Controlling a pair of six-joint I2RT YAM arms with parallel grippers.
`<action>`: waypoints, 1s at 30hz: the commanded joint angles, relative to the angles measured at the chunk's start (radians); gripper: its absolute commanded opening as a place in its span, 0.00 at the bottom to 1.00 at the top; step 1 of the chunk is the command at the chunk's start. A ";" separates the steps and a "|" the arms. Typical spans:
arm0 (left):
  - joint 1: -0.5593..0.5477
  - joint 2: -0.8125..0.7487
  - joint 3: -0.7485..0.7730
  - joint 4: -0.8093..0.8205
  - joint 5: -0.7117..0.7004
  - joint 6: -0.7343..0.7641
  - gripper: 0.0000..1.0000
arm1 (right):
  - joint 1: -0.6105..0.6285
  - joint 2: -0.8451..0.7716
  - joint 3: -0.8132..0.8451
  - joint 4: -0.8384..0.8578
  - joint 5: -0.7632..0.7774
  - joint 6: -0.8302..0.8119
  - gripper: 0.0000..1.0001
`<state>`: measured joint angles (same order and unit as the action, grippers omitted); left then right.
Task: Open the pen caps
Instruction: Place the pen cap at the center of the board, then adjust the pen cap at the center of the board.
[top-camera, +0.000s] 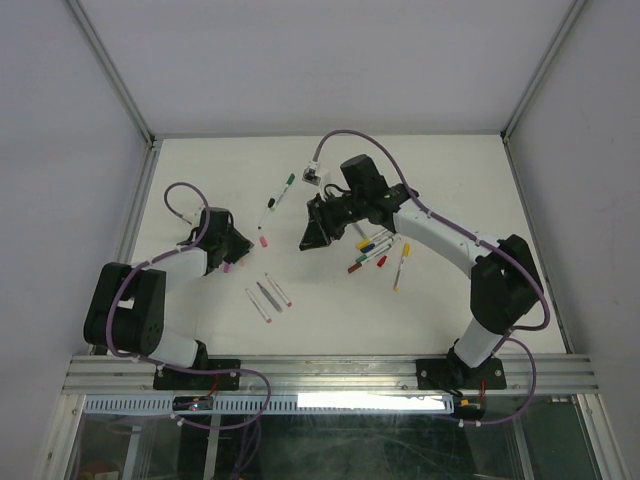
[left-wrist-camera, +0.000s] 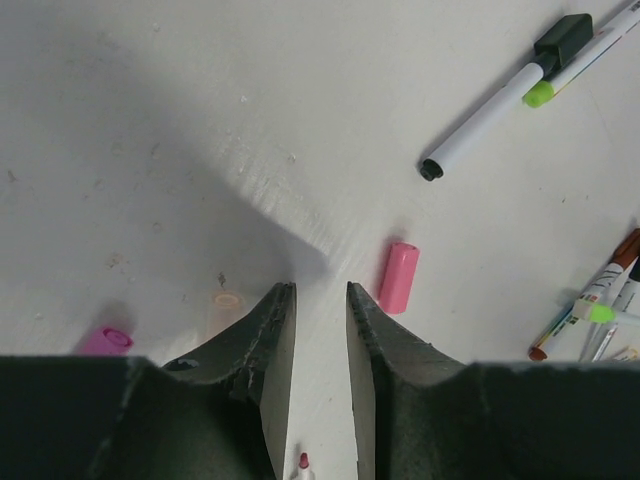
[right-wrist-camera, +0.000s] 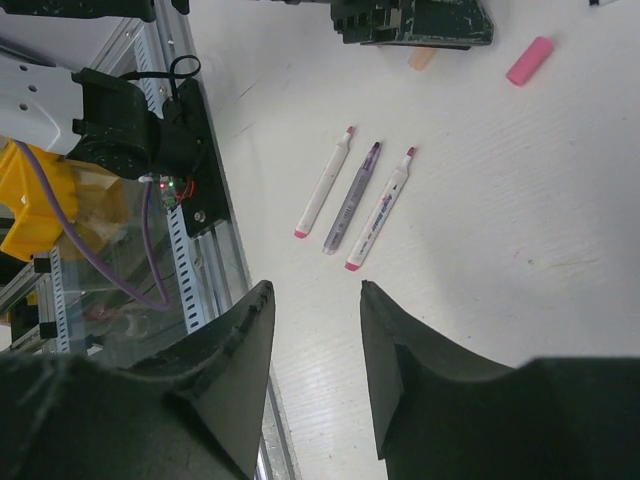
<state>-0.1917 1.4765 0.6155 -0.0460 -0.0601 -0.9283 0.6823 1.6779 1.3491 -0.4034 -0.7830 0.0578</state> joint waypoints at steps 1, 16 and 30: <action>-0.019 -0.098 0.037 -0.075 -0.062 0.043 0.27 | -0.006 -0.066 -0.007 0.044 -0.079 -0.015 0.43; -0.077 -0.116 0.131 0.006 0.063 0.312 0.45 | -0.048 -0.101 -0.032 0.065 -0.162 -0.051 0.43; -0.257 0.171 0.429 -0.349 -0.359 0.133 0.48 | -0.076 -0.103 -0.044 0.086 -0.176 -0.033 0.43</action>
<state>-0.3950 1.5887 0.9554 -0.2882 -0.3073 -0.7341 0.6121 1.6184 1.3102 -0.3717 -0.9283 0.0231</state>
